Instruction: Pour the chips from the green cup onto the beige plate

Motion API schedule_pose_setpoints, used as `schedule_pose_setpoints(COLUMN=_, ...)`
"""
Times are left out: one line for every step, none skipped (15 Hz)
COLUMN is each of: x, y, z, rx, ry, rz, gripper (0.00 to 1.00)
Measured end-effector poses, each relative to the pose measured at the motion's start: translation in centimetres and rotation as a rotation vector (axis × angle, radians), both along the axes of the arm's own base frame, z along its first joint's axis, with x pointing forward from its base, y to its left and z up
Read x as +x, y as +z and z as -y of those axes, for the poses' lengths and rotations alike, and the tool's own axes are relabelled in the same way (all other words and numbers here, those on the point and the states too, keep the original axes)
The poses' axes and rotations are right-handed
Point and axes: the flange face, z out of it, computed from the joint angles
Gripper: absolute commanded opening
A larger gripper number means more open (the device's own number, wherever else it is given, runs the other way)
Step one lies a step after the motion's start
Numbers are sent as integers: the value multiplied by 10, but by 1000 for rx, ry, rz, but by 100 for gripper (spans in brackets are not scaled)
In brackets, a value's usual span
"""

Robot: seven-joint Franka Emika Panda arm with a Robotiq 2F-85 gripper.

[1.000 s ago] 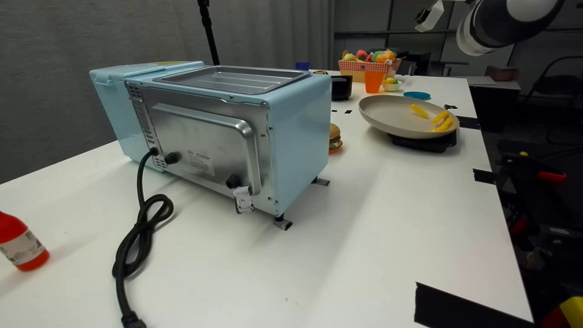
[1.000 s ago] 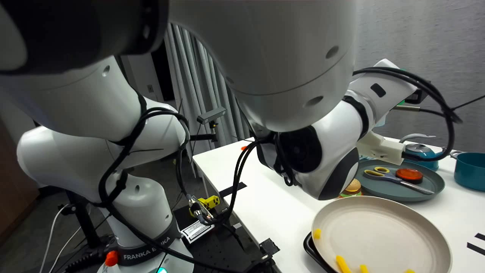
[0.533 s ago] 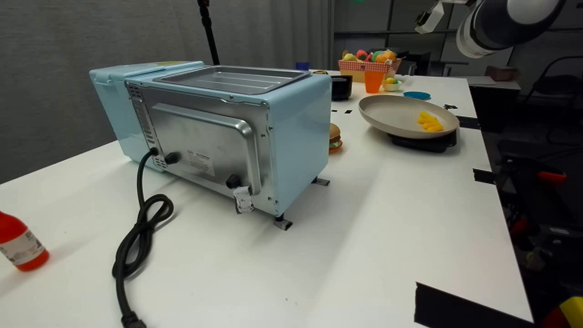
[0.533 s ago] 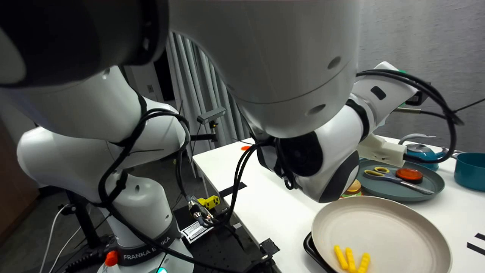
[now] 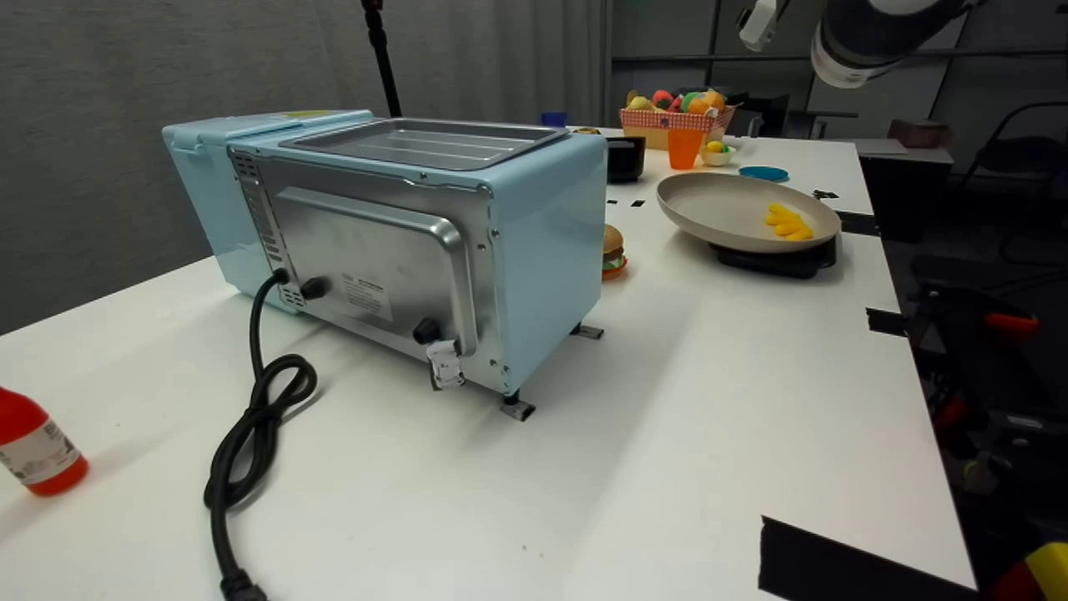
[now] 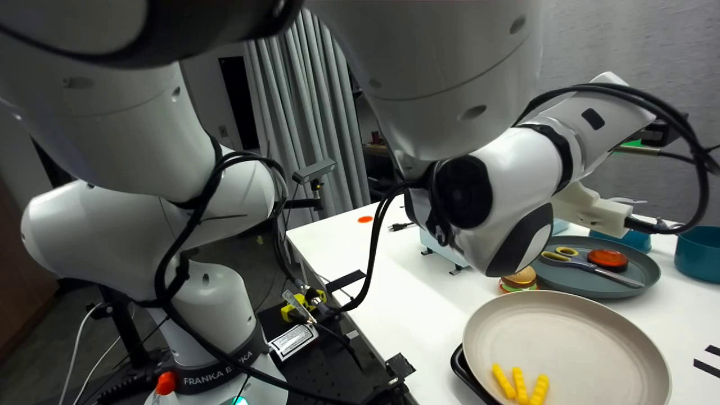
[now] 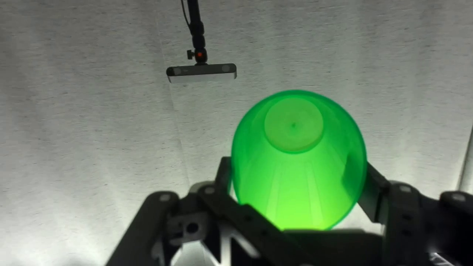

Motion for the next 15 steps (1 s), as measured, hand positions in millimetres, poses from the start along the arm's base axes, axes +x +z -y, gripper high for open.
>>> schedule_pose_setpoints(x=11, y=5, z=1, rx=7, ry=-25, rz=-9, gripper=53)
schedule_pose_setpoints(x=22, y=11, z=3, rx=13, ry=-51, rz=-16, gripper=53)
schedule_pose_setpoints(x=35, y=18, z=3, rx=18, ry=-77, rz=-20, gripper=53)
schedule_pose_setpoints(x=47, y=27, z=4, rx=24, ry=-104, rz=-22, gripper=53)
schedule_pose_setpoints(x=59, y=36, z=5, rx=29, ry=-131, rz=-24, gripper=53)
schedule_pose_setpoints(x=70, y=44, z=5, rx=36, ry=-157, rz=-27, gripper=53)
schedule_pose_setpoints(x=81, y=53, z=7, rx=45, ry=-186, rz=-41, gripper=53)
schedule_pose_setpoints(x=93, y=61, z=10, rx=54, ry=-213, rz=-62, gripper=53)
schedule_pose_setpoints(x=105, y=69, z=13, rx=66, ry=-242, rz=-92, gripper=53)
schedule_pose_setpoints(x=116, y=76, z=19, rx=80, ry=-272, rz=-132, gripper=53)
schedule_pose_setpoints(x=127, y=81, z=24, rx=98, ry=-302, rz=-180, gripper=53)
schedule_pose_setpoints(x=136, y=85, z=31, rx=116, ry=-332, rz=-234, gripper=53)
schedule_pose_setpoints(x=145, y=88, z=38, rx=132, ry=-360, rz=-289, gripper=53)
schedule_pose_setpoints(x=152, y=89, z=46, rx=148, ry=-387, rz=-344, gripper=53)
schedule_pose_setpoints(x=157, y=89, z=55, rx=164, ry=-412, rz=-402, gripper=53)
